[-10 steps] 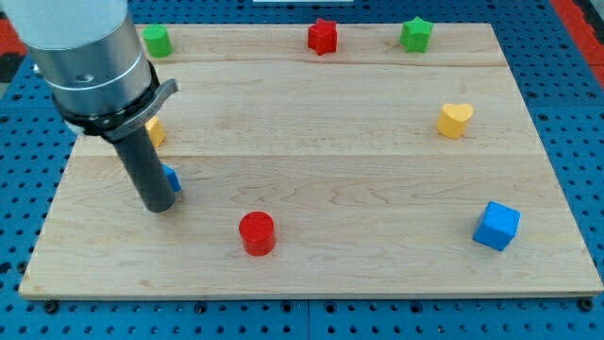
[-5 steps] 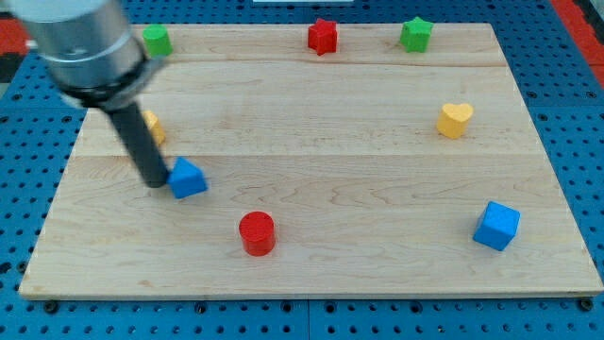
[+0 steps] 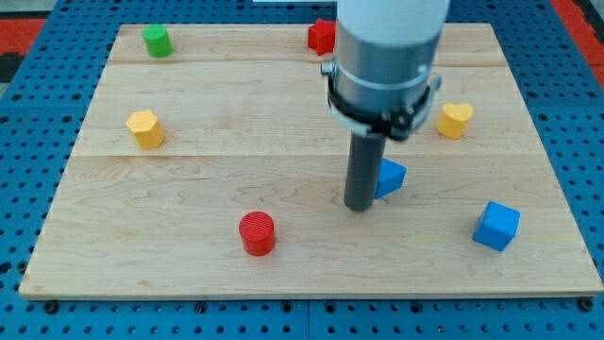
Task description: Push the blue cube into the blue triangle
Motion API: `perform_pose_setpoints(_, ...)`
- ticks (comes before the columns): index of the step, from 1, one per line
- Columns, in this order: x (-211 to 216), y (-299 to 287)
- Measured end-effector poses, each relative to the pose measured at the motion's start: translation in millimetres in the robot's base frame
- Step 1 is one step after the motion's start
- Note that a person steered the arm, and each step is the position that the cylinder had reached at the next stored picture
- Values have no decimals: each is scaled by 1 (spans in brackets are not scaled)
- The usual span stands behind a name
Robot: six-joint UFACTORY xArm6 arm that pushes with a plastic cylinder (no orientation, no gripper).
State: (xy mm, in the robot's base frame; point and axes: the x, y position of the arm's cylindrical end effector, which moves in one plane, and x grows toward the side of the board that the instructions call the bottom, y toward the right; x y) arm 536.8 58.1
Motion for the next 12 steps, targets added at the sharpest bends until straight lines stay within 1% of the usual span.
perform_pose_setpoints(1, 50, 68)
perform_pose_setpoints(2, 62, 177)
perform_pose_setpoints(3, 21, 215)
perform_pose_setpoints(4, 3, 166)
perform_pose_setpoints(6, 32, 229)
perform_pose_setpoints(7, 23, 190)
perform_pose_setpoints(8, 2, 144)
perform_pose_setpoints(9, -14, 141)
perform_pose_setpoints(10, -11, 165)
perform_pose_setpoints(11, 18, 198)
perform_pose_setpoints(12, 23, 141)
